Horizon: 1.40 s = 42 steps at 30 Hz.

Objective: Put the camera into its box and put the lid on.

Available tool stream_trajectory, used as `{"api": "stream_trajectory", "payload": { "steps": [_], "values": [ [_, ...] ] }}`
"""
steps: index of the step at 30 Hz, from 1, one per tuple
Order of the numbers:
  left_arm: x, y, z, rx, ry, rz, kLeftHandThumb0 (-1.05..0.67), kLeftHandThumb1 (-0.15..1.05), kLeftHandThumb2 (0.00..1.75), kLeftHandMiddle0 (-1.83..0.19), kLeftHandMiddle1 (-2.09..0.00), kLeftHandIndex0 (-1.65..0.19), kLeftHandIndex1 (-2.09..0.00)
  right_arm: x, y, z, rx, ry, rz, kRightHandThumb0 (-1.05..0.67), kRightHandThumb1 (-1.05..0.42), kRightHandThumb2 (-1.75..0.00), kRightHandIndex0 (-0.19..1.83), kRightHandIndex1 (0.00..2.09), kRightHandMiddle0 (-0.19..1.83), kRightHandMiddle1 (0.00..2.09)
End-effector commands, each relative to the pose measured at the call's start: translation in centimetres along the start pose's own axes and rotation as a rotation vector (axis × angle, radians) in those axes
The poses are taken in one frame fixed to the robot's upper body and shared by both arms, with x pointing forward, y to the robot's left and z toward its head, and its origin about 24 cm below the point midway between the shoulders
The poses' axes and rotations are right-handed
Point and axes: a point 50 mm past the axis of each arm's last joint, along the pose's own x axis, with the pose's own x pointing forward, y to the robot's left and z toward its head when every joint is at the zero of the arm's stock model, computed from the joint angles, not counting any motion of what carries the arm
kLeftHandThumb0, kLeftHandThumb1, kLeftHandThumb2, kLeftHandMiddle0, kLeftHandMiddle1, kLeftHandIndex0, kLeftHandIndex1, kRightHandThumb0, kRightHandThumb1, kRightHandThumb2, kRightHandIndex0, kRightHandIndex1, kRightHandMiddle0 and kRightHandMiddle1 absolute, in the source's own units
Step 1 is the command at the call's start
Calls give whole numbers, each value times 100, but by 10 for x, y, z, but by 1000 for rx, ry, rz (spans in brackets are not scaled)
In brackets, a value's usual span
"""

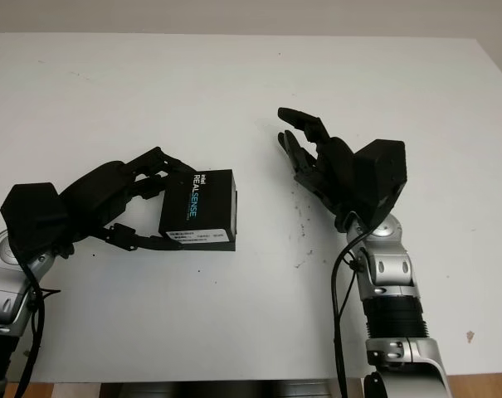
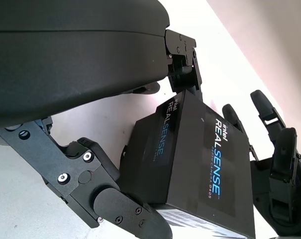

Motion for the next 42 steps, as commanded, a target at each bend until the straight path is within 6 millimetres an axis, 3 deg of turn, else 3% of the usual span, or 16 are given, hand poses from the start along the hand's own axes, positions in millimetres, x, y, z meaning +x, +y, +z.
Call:
{"api": "stream_trajectory", "payload": {
  "steps": [1,23,42],
  "values": [
    [-1,-2,-1,2,6,-1,-43,105,52,-26,-5,-63,-200,-2,-2,4,-6,-13,-5,-53,-105,-60,17,5,-19,78],
    [6,-2,1,115,37,-20,-45,105,53,-25,-5,-62,-196,-3,-2,3,-8,-14,-6,-54,-105,-60,18,5,-18,78],
    [12,-5,5,66,0,-45,-47,105,50,-25,-5,-64,-194,-3,-1,4,2,-12,-1,-53,-105,-61,16,5,-19,77]
  ]
}}
